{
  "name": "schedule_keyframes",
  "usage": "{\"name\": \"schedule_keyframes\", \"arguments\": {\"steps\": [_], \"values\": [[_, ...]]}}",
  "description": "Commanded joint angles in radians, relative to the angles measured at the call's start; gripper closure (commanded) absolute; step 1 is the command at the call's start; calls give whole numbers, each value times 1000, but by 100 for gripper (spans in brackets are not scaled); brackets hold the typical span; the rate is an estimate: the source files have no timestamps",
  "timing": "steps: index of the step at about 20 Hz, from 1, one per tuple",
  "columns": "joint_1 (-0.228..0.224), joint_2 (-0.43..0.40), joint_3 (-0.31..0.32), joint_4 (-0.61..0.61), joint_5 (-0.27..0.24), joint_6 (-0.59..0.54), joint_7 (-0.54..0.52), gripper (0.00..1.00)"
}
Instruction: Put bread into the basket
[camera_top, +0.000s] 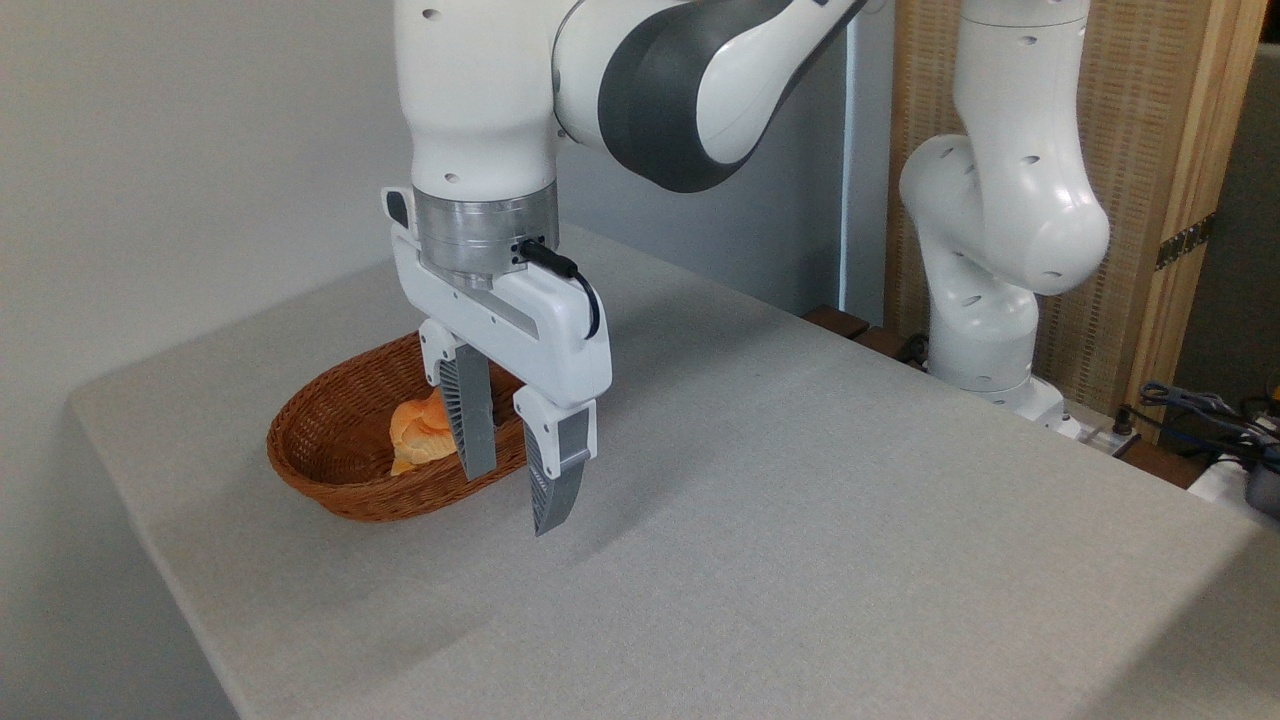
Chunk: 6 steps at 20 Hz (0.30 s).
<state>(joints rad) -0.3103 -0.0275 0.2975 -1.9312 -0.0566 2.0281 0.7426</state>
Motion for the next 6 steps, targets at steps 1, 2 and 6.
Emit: {"name": "schedule_keyframes", "arguments": {"steps": [1, 2, 6], "values": [[178, -5, -167, 8, -2, -15, 12, 0], [225, -5, -214, 8, -9, -15, 12, 0], [307, -5, -296, 8, -20, -15, 14, 0]]}}
